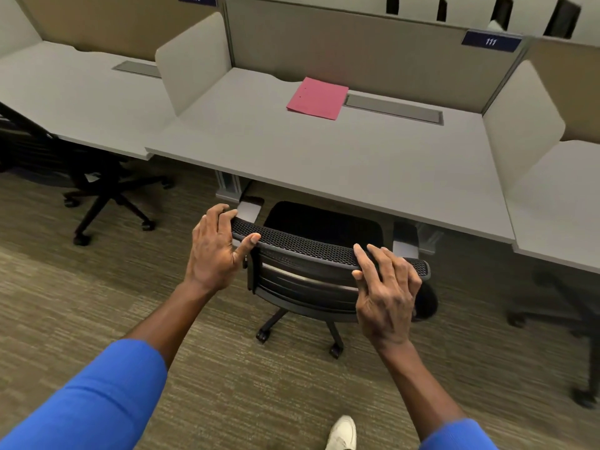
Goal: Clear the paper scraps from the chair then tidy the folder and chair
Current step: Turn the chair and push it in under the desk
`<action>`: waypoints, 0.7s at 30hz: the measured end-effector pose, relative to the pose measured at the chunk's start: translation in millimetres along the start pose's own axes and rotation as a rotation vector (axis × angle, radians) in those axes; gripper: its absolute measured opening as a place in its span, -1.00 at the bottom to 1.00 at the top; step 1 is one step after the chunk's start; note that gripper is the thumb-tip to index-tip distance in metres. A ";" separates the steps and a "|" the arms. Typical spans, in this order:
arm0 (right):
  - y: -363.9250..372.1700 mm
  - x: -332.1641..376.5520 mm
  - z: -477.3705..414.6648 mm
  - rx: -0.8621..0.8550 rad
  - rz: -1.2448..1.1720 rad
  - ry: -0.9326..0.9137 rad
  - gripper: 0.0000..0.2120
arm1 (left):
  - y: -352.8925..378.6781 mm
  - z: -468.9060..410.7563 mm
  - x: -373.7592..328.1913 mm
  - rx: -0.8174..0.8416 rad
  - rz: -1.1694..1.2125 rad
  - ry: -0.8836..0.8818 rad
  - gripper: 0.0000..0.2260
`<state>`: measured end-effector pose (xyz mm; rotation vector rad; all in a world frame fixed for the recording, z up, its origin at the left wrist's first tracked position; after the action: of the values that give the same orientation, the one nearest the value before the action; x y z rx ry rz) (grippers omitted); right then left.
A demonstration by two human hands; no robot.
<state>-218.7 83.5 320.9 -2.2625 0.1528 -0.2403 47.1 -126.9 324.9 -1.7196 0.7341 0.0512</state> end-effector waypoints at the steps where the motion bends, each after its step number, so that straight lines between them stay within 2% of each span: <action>1: 2.2 -3.1 -2.4 -0.001 -0.007 0.006 -0.61 | 2.5 -4.0 -1.6 0.002 -0.005 0.001 -0.23; 11: 25.9 -44.7 -51.8 0.077 -0.064 -0.012 -0.59 | 23.3 -61.4 -17.2 -0.040 -0.092 0.083 -0.34; 17: 50.6 -67.9 -82.6 0.083 -0.061 -0.014 -0.51 | 40.7 -107.1 -18.5 -0.050 -0.117 0.126 -0.32; 21: 66.6 -76.4 -103.2 0.073 -0.066 -0.033 -0.52 | 50.8 -134.0 -14.5 -0.052 -0.110 0.135 -0.34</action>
<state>-318.1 -21.4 326.0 -2.2003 0.0514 -0.2388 -35.4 -244.9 326.3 -1.8232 0.7416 -0.1240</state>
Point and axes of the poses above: each hand's wrist, its own z-axis away from the middle knuckle, its own y-axis out of the palm, x = y × z, the point moved 4 cm from there along -z, towards the middle knuckle, and after that the axes turned 6 degrees about -y, right-handed, at the moved point
